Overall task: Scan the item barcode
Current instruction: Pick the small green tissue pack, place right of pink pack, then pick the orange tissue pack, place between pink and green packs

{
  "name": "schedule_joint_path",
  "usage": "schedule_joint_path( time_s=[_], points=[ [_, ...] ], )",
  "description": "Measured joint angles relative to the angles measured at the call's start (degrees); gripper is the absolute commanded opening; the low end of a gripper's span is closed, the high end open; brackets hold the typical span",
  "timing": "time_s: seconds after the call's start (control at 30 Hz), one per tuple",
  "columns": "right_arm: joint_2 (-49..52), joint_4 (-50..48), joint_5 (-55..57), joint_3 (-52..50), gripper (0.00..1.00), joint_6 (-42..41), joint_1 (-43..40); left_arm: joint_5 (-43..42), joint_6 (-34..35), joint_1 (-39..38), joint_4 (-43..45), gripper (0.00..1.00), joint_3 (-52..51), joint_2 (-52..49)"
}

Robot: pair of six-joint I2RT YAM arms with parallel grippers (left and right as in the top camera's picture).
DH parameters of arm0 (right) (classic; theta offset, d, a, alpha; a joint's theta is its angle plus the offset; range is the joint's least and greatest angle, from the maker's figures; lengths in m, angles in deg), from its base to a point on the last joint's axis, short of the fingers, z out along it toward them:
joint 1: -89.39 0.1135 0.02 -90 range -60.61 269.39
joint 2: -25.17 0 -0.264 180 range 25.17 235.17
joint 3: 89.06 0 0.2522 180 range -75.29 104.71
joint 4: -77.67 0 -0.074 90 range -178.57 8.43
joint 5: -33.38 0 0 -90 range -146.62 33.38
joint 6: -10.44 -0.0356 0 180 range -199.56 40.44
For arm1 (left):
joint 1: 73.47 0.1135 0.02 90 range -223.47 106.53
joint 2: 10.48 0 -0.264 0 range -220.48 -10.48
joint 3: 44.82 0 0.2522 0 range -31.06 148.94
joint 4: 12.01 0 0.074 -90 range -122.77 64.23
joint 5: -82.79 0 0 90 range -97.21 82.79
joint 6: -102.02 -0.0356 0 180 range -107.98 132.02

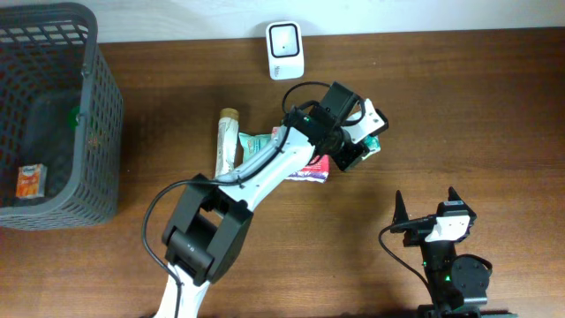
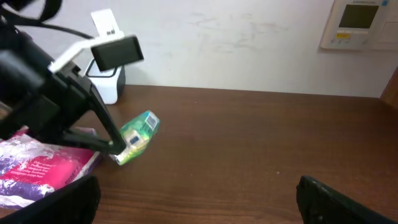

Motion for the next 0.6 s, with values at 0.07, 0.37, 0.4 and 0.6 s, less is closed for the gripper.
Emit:
schedule_joint_path(
  time_s=[0.07,0.37,0.4,0.6],
  points=[
    [0.0,0.0,0.0,0.0,0.99,0.0,0.0,1.7,0.0,0.2,0.0,0.03,0.0,-1.2],
    [0.0,0.0,0.0,0.0,0.99,0.0,0.0,8.9,0.7,0.8,-1.9,0.62,1.0,-1.9],
    [0.0,0.0,0.0,0.0,0.99,0.0,0.0,8.9,0.9,1.3,-3.0,0.88,1.9,-1.8],
    [0.0,0.0,0.0,0.0,0.99,0.0,0.0,9.3,1.7,10.8,-15.7,0.99,15.5,11.6]
  ],
)
